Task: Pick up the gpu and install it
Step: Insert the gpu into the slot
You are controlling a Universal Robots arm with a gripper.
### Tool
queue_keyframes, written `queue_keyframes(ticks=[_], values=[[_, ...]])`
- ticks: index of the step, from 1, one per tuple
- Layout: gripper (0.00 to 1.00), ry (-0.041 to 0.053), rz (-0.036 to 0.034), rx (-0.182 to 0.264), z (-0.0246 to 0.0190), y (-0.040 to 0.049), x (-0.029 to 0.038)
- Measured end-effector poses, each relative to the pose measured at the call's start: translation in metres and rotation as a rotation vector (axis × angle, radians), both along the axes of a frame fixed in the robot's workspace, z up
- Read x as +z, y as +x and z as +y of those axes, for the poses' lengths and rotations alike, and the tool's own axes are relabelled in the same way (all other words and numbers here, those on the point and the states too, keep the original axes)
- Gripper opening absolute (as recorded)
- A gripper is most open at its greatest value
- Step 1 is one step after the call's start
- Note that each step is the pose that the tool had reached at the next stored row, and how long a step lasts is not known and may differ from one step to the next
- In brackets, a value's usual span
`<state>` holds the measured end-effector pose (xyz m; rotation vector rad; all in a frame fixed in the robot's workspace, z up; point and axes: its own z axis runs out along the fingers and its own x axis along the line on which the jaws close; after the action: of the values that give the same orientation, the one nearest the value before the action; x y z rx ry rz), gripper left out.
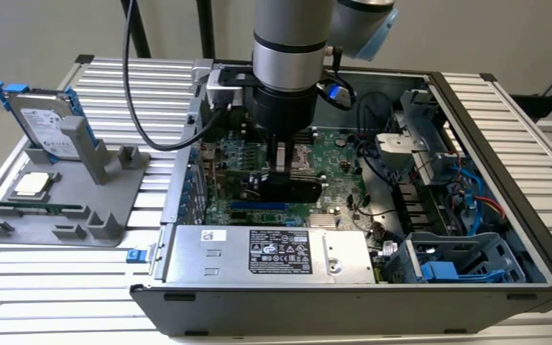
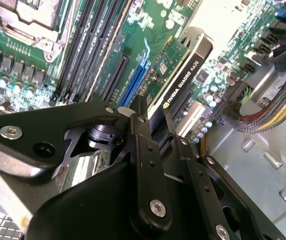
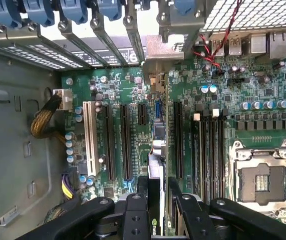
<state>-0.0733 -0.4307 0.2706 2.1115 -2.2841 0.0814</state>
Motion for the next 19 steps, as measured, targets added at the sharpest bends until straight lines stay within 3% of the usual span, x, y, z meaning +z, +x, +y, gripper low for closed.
queue_keyframes(ticks=[10, 19], values=[[0.00, 0.0001, 0.0000, 0.000, -0.0008, -0.0103, -0.0009], [0.00, 0.0001, 0.0000, 0.000, -0.0008, -0.0113, -0.0012]])
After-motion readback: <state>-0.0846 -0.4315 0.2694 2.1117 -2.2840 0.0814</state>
